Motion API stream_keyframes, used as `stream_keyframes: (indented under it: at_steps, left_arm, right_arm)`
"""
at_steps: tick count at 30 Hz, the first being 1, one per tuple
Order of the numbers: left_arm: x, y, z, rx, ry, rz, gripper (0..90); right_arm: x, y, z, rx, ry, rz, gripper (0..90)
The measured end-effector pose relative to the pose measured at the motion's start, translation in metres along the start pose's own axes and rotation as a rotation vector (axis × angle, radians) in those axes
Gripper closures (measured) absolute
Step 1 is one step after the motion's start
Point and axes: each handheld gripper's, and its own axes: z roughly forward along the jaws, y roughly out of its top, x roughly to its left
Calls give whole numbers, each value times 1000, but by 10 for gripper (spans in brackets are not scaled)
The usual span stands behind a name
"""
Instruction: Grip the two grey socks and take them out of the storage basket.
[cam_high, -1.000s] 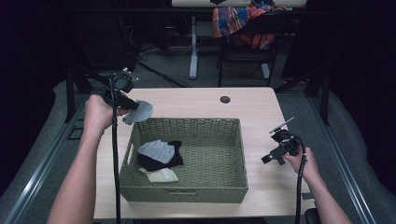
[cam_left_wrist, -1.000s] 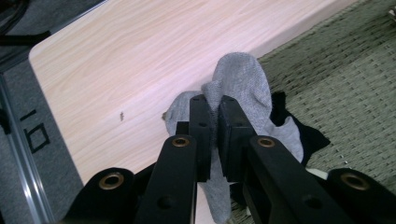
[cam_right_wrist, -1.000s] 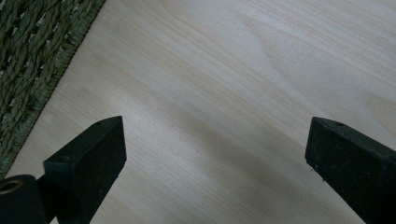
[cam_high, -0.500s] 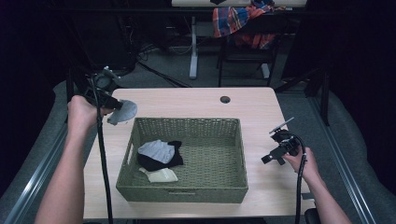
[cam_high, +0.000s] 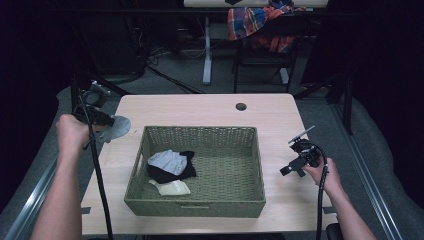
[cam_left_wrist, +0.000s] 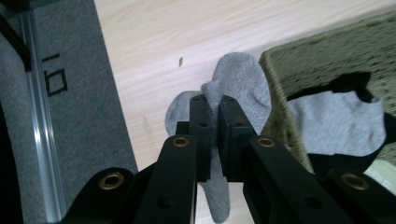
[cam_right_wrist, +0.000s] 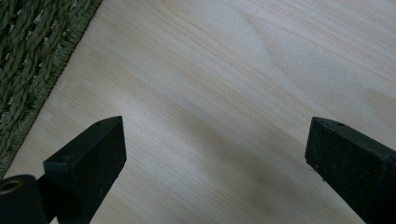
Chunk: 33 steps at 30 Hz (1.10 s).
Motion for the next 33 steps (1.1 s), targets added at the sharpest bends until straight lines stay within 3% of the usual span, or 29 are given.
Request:
stream_keyframes:
  at_steps: [3, 17, 33]
  left_arm:
    - [3, -4, 3, 7, 4, -11, 855]
    - [14, -21, 35, 35, 1, -57, 856]
    - [15, -30, 63, 70, -3, -65, 856]
  right_arm:
    - [-1, 1, -1, 15, 2, -18, 50]
    - [0, 0, 0, 1, 1, -1, 50]
    - [-2, 1, -1, 27, 8, -23, 50]
